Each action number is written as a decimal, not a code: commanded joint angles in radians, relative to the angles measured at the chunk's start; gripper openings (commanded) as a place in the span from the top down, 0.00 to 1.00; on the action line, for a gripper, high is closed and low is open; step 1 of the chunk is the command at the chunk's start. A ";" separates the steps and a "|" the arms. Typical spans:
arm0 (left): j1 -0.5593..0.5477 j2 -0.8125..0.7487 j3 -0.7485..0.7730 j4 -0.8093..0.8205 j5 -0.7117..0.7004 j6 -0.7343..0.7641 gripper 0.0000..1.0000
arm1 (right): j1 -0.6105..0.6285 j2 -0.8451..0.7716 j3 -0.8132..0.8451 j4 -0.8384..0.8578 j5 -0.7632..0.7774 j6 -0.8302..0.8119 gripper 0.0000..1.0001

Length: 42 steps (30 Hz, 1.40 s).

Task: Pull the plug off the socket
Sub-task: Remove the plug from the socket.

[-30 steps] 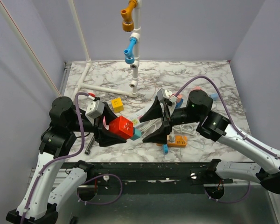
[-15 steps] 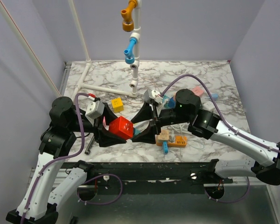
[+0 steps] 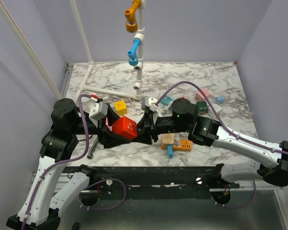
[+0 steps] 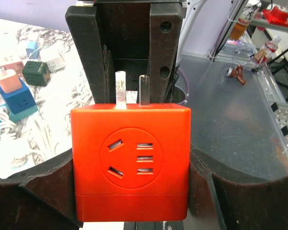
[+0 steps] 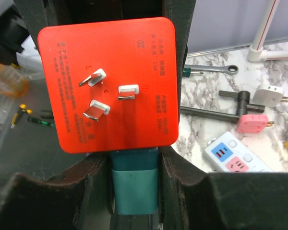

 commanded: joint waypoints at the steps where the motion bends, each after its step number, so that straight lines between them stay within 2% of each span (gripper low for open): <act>1: 0.005 -0.006 0.030 -0.012 -0.008 0.029 1.00 | 0.009 -0.042 -0.033 0.039 0.060 -0.012 0.90; 3: 0.005 -0.006 0.033 -0.011 -0.006 0.030 1.00 | 0.008 -0.051 -0.045 0.023 0.061 -0.018 0.99; 18: 0.031 -0.008 0.102 -0.021 0.017 0.047 1.00 | 0.009 -0.191 -0.232 -0.048 0.093 -0.021 0.99; 21: 0.045 -0.009 0.111 -0.044 0.011 0.075 1.00 | 0.008 -0.209 -0.236 -0.088 0.175 -0.014 0.99; 27: 0.121 0.030 0.091 -0.085 -0.025 0.063 1.00 | -0.033 -0.186 -0.192 -0.167 0.503 0.044 0.99; 29: 0.146 0.064 0.099 -0.134 -0.085 0.074 1.00 | -0.100 -0.164 -0.170 -0.191 0.545 0.080 0.99; 33: 0.169 0.125 0.127 -0.251 -0.273 0.174 1.00 | -0.362 -0.127 -0.127 -0.233 0.505 0.205 0.99; 42: 0.184 0.298 0.077 -0.327 -0.645 0.292 1.00 | -0.756 -0.086 -0.155 -0.341 0.490 0.400 0.99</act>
